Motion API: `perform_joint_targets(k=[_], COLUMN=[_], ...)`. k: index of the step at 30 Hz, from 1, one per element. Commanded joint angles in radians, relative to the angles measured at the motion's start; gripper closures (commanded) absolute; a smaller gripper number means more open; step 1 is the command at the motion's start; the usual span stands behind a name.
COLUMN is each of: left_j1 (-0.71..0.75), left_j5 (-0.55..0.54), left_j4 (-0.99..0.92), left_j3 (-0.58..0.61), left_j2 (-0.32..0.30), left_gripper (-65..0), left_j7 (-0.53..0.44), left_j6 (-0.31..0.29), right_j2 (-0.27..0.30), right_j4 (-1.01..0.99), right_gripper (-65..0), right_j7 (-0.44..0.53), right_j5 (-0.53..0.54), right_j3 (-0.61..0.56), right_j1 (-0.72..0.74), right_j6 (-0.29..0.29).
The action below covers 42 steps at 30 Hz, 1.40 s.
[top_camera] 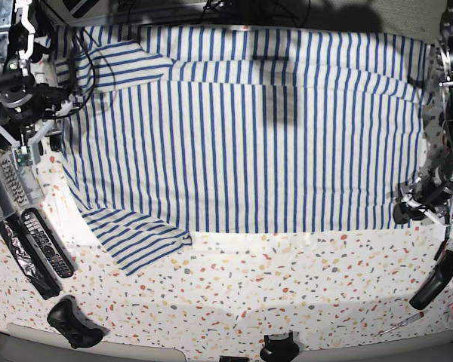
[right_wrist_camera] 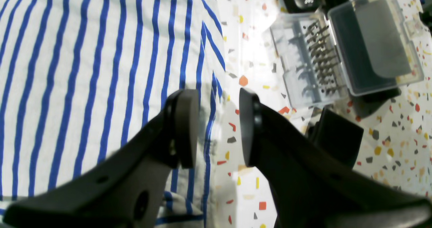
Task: Layout the t-shirt on the table in an organized manner, then fold the t-shirt properly
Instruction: 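Release the collar and move both grippers to the shirt's side edges, then grasp the hem-side corners with the left and right grippers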
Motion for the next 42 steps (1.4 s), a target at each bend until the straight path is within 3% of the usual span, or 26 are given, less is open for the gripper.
perform_joint_targets(k=[1,4,9,15,20,22,26,33,37,42], left_j1=[-0.027,-0.027,-0.026,-0.025,-0.025,-0.025,-0.025,-0.025,-0.026,-0.025], left_j5=[-0.008,-0.008,-0.008,-0.009,-0.009,-0.008,-0.008,0.03,0.063,0.063], left_j4=[0.013,0.013,0.011,0.011,0.011,0.011,0.011,0.011,0.011,0.011], left_j3=[-0.005,-0.005,-0.005,-0.005,-0.005,-0.005,-0.005,-0.005,-0.005,-0.005], left_j2=[-0.024,-0.023,-0.003,0.023,0.032,0.032,0.032,0.014,0.011,0.011], left_gripper=[-26.3,-26.2,-26.2,-26.2,-26.2,-21.5,0.0,0.0,0.0,0.0], left_j7=[-0.024,-0.014,0.105,0.142,0.161,0.166,0.163,0.088,0.055,0.056], left_j6=[-0.007,-0.008,-0.008,-0.034,-0.041,-0.042,-0.042,-0.041,-0.037,-0.037], right_j2=[0.016,0.016,0.016,0.016,0.016,0.016,0.016,0.016,0.016,0.026], right_j4=[0.014,0.014,0.014,0.014,0.014,0.014,0.014,0.014,-0.013,-0.132], right_gripper=[-20.1,-20.1,-20.1,-20.2,-20.1,-20.2,-20.2,-20.3,-37.3,-39.0], right_j7=[0.016,0.013,0.021,0.126,0.141,0.141,0.141,0.142,0.142,0.096], right_j5=[0.006,0.006,0.006,0.002,0.002,0.003,0.003,0.002,0.004,0.074], right_j3=[0.01,0.01,0.01,0.01,0.01,0.01,0.01,0.01,0.01,0.01], right_j1=[0.005,0.005,0.005,0.005,0.02,0.031,0.059,0.103,0.163,0.296], right_j6=[0.0,0.0,0.0,0.0,-0.001,0.0,0.0,0.0,0.029,0.075])
